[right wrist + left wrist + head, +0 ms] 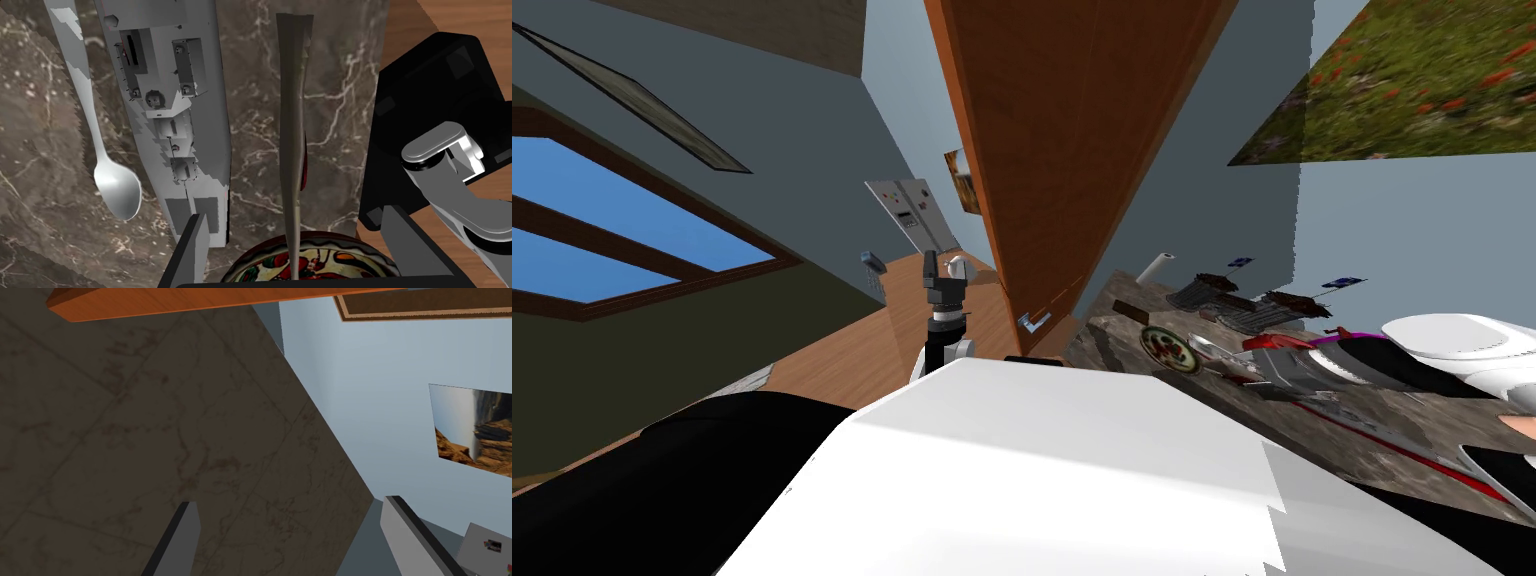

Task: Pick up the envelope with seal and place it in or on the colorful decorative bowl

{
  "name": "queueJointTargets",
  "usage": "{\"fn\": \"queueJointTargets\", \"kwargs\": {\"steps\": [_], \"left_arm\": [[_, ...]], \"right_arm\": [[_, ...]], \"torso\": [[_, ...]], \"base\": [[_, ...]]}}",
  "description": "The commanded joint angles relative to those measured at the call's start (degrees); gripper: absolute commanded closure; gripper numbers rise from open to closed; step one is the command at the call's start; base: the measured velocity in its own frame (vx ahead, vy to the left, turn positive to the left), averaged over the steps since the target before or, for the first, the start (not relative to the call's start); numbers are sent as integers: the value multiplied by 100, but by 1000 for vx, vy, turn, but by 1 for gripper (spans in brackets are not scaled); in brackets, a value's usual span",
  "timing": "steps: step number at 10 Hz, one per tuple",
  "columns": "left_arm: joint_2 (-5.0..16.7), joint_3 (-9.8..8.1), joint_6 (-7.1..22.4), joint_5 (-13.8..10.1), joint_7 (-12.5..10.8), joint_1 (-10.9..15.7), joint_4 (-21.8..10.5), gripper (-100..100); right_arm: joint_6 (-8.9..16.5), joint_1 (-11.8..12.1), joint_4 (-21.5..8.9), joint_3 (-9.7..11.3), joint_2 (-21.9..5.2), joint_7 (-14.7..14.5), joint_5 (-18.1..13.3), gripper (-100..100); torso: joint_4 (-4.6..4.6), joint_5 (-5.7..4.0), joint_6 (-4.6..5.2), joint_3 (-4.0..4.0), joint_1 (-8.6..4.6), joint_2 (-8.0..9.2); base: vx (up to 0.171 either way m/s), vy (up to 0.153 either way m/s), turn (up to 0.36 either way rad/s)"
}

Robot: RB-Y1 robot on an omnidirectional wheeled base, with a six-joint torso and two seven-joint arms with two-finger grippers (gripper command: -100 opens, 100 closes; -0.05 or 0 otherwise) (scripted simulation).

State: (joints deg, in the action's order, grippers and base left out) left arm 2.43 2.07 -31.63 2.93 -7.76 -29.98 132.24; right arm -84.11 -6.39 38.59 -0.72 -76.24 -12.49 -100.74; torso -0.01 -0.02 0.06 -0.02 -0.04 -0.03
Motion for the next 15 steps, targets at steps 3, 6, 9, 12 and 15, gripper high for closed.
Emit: {"fn": "queueJointTargets", "kwargs": {"steps": [3,6,9,12,15], "left_arm": [[0,0,0,0,0,0,0,0],[1,0,1,0,0,3,-1,0],[1,0,1,0,0,3,-1,0],[1,0,1,0,0,3,0,0],[1,-2,0,0,0,-1,-1,0]], "right_arm": [[-34,93,8,-23,-17,-40,-12,0],[171,523,200,-80,-84,522,265,-100],[374,954,393,-138,-152,969,542,-100],[578,1386,586,-196,-220,1434,820,-100],[782,1661,780,-254,-288,1876,1097,-100]], "torso": [[3,1,1,6,4,11],[18,-12,-3,44,-54,76],[20,-14,-5,47,-58,79],[10,-10,-8,25,-38,45],[9,-14,8,17,-46,26]], "base": [[4,-2,7],[-158,-132,356],[-171,-122,361],[-118,-55,257],[-119,-63,171]]}}
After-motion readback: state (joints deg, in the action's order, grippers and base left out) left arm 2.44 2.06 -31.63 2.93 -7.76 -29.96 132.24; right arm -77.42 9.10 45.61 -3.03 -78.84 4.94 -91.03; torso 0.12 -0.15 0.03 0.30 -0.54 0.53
